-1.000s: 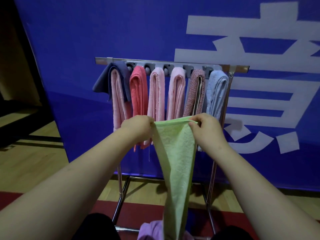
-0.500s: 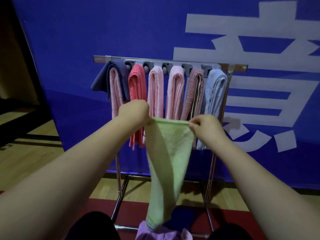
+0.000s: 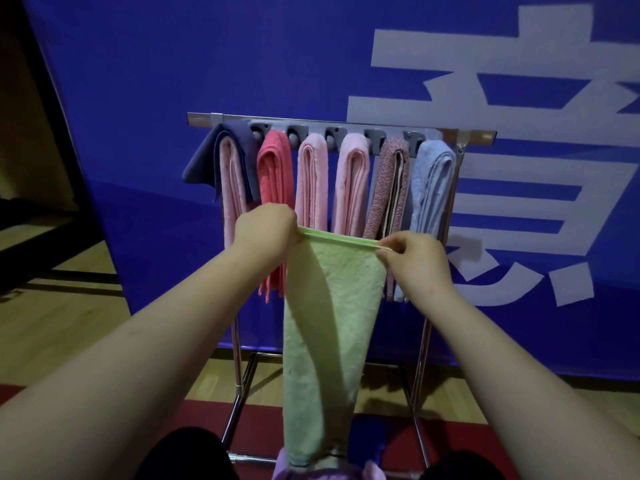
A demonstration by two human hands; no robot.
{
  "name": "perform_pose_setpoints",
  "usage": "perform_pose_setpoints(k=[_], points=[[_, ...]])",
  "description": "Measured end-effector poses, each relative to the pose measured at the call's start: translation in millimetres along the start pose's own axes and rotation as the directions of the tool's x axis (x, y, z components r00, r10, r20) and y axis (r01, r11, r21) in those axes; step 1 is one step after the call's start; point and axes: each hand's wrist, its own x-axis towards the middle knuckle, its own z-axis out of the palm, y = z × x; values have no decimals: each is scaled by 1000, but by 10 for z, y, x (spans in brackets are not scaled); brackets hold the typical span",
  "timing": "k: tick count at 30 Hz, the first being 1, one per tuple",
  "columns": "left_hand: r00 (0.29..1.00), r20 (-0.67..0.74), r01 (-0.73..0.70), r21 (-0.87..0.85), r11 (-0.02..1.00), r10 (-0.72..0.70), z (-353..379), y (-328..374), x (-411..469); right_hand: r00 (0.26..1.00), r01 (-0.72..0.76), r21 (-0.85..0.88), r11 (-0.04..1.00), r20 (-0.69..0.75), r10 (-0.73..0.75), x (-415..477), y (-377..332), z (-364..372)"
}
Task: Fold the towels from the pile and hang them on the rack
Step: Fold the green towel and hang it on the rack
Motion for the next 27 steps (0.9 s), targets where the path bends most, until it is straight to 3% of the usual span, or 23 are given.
perform_pose_setpoints(k=[4,7,12,16,21,24,27], points=[[997,3,75,0,997,-75,19,77,-4,1000,-12,80,997,-28,15,-10,-56,-45],[977,69,209,-196,958,-200,-1,130,4,1000,21,60,998,20,-22,-37,-117,-74],[923,269,385,-597,704,-276,7,191,-60,975,141,22,990,171,-143,-159,-237,-60],[897,363,443,-724,528,-254,-34,321,-120,923,270,-37,962,295,-247,-228,-325,-47],[896,375,443,-725,527,-237,-25,389,-113,903,287,-13,958,338,-266,-254,-393,-74],[913,338,408,-704,581,-230,-70,381,-106,925,200,81,976,312,-216,-241,-370,-121],[922,364,363,-687,630,-134,-147,358,-120,954,83,198,977,269,-136,-229,-331,-143]])
